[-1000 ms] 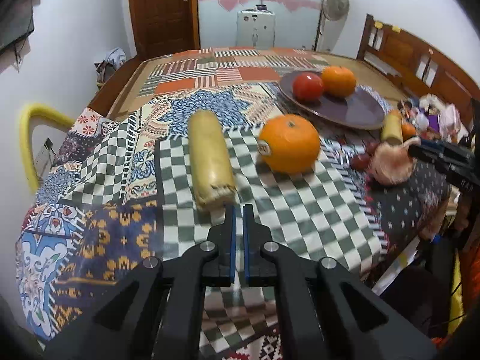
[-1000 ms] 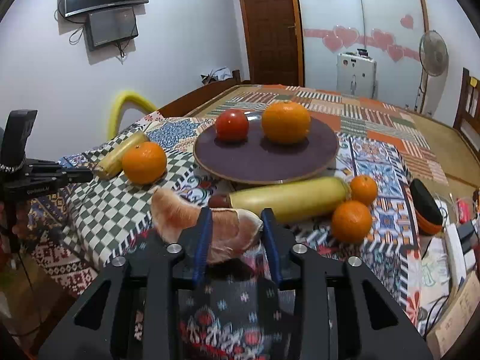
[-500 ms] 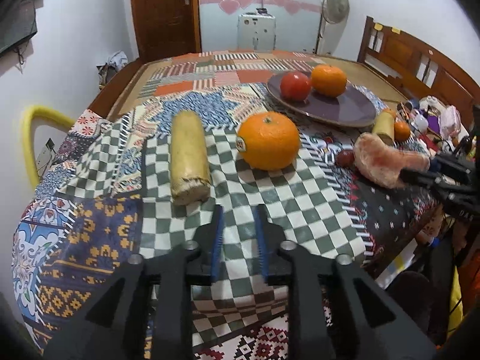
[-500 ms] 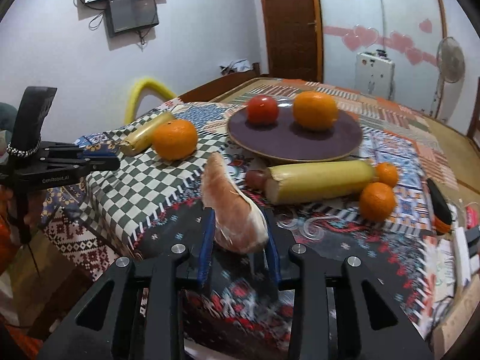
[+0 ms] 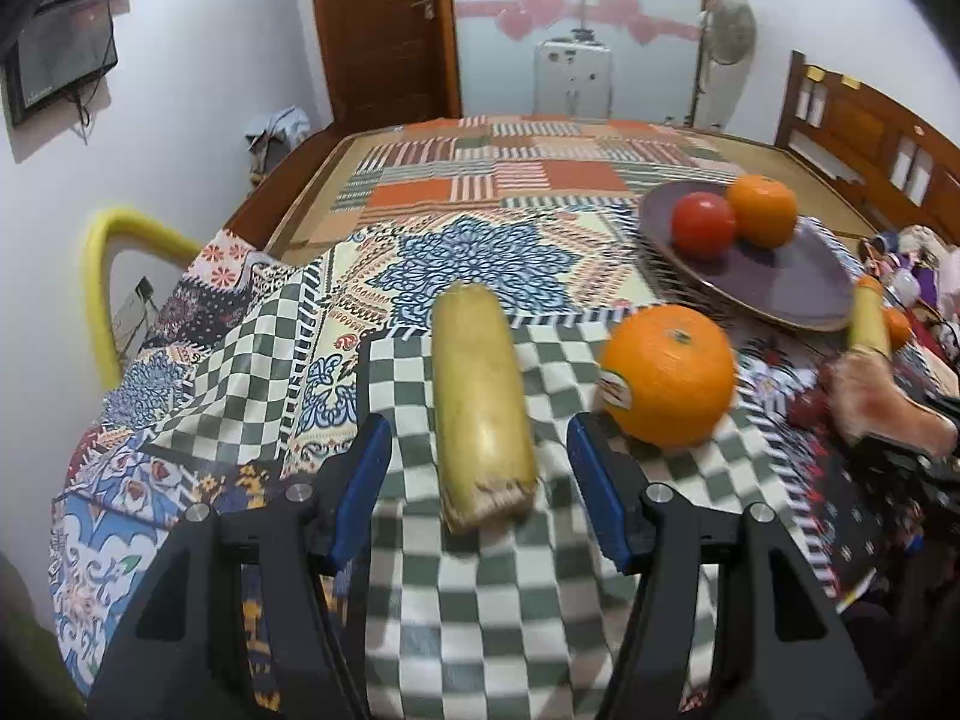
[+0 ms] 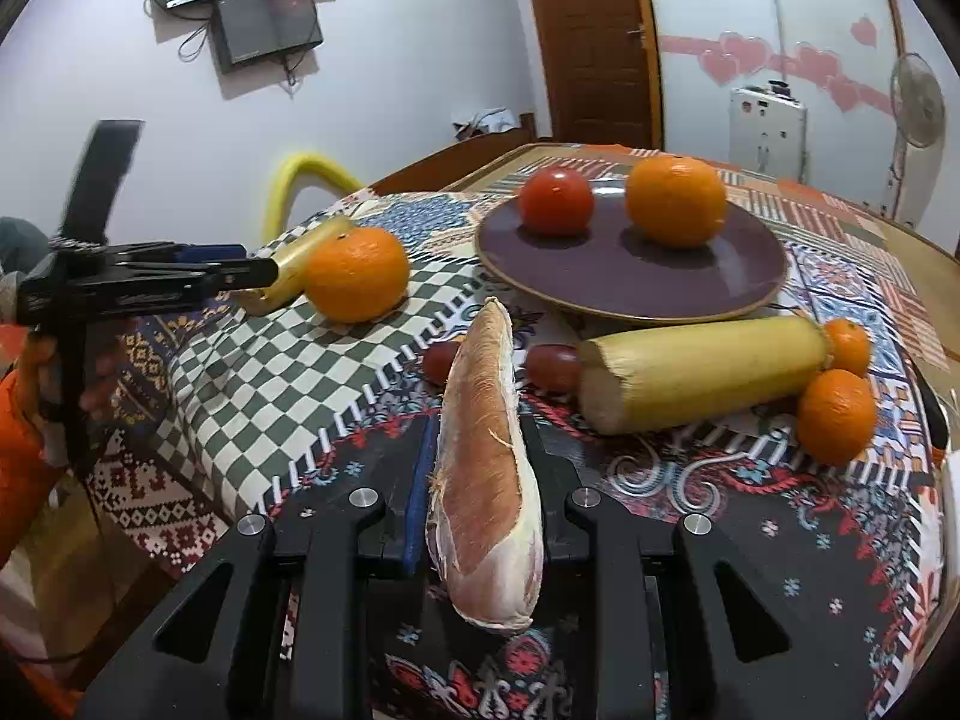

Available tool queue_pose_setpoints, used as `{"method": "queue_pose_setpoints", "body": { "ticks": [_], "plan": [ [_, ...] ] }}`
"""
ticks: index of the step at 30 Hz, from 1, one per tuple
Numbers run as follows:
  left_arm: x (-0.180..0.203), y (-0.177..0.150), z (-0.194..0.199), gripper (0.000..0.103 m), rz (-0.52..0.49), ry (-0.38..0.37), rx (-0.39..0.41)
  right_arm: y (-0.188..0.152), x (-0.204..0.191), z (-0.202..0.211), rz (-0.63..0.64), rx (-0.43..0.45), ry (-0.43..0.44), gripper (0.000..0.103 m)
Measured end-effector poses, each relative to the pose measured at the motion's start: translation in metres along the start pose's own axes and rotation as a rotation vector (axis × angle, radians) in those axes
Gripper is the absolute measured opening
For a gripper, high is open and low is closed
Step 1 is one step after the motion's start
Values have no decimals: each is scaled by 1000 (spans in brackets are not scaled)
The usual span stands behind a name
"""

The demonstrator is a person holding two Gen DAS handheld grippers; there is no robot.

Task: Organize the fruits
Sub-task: 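Lower the corn cob onto the plate with the left gripper while the right sets the pomelo segment there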

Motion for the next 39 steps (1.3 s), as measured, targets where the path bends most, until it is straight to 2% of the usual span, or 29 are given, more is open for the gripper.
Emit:
{"method": "queue_pose_setpoints", "body": {
  "ticks": [8,16,21,24,28,32,39],
  "plan": [
    [-9,13,-32,60,52,-31,-41,13,19,17,-34,61,-38,24],
    [-16,19,-52,39,91,-15,-74,23,39,21,-64,89,-74,24],
    [-19,19,-49,39,126,-50,-70,27,47,23,-79,101,-88,24],
    [-14,21,-37,39,108,-48,-43,30,54,26,-89,111,-99,24],
    [0,27,-10,38,82,-83,14,36,62,30,-99,130,-120,24],
    [23,37,22,38,13,-88,83,44,70,34,-105,152,-144,24],
    [73,66,53,38,-77,-166,173,62,86,36,-114,189,-194,24]
  ]
}}
Point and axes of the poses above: each gripper's, at about its wrist camera, not at the fingertips, and z roughly against the way its jaws point, x to its right, y to its top, the point moved 8 cm from there along -z, roughly the way its jaws point, and after that the axes turned 15 degrees about -y, right-handed, at the moved point
